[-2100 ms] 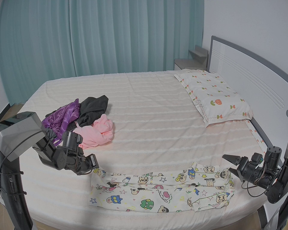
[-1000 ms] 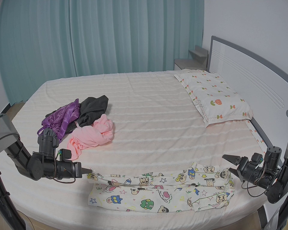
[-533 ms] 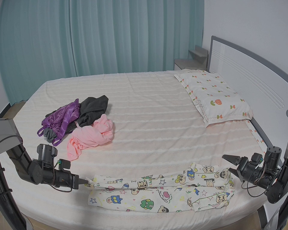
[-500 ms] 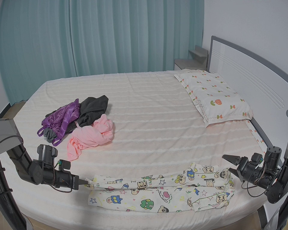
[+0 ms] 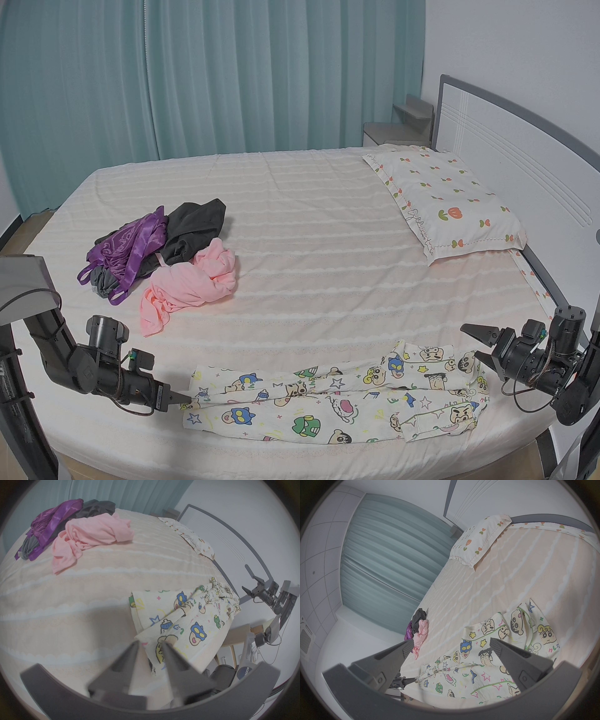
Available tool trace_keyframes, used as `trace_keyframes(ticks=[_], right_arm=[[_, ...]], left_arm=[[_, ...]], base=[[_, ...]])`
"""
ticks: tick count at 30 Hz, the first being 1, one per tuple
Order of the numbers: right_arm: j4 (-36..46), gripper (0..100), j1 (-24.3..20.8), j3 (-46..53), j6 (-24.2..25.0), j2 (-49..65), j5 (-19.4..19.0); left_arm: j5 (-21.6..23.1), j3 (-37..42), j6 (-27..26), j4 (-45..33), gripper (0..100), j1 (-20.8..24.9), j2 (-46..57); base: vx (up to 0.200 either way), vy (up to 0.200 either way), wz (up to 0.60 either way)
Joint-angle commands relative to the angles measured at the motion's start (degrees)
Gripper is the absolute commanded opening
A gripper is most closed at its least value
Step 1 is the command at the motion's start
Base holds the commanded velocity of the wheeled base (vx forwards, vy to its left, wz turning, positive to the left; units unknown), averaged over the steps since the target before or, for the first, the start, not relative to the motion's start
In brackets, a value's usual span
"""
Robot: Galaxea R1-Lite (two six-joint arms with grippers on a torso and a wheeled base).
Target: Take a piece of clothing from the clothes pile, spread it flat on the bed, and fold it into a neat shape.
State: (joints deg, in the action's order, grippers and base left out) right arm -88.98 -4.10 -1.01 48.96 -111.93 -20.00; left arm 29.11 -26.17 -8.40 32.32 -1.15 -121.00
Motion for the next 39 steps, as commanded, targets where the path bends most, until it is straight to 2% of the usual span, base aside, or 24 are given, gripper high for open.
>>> trace_keyframes(ticks=[1,7,9,11,14,16,18,22,25,27,39], right_arm=[[-1.02,100,-0.03,1.01,0.00,-0.13,-0.03],[-1.02,100,-0.03,1.01,0.00,-0.13,0.05],[-1.02,100,-0.03,1.01,0.00,-0.13,0.05],[-1.02,100,-0.03,1.01,0.00,-0.13,0.05],[-1.02,100,-0.03,1.01,0.00,-0.13,0.05],[-1.02,100,-0.03,1.01,0.00,-0.13,0.14],[-1.02,100,0.05,1.01,0.00,-0.04,0.14],[-1.02,100,0.05,1.01,0.00,-0.04,0.14],[-1.02,100,-0.03,1.01,0.00,0.05,0.14],[-1.02,100,-0.03,1.01,0.00,0.05,0.14],[-1.02,100,0.05,1.01,0.00,0.05,0.14]], left_arm=[[-0.02,1.56,-0.04,0.03,100,-0.35,-0.20],[1.65,2.18,3.13,-0.06,100,-2.46,3.32],[1.91,1.74,5.76,-0.06,100,-2.11,3.85],[0.86,0.33,12.88,0.29,100,0.88,3.85],[-5.12,-1.95,21.23,0.47,100,5.36,3.32],[-9.34,-3.71,23.87,0.82,100,8.00,1.38],[-12.32,-4.59,24.04,2.05,100,9.58,-1.43],[-13.99,-4.59,24.13,4.60,100,11.08,-3.89],[-18.65,-4.24,23.69,6.88,100,12.84,-6.88],[-20.06,-4.41,23.69,8.38,100,13.19,-8.37],[-20.67,-4.24,22.20,9.69,100,16.00,-9.34]], base=[[0.000,0.000,0.00],[0.000,0.000,0.00],[0.000,0.000,0.00],[0.000,0.000,0.00],[0.000,0.000,0.00],[0.000,0.000,0.00],[0.000,0.000,0.00],[0.000,0.000,0.00],[0.000,0.000,0.00],[0.000,0.000,0.00],[0.000,0.000,0.00]])
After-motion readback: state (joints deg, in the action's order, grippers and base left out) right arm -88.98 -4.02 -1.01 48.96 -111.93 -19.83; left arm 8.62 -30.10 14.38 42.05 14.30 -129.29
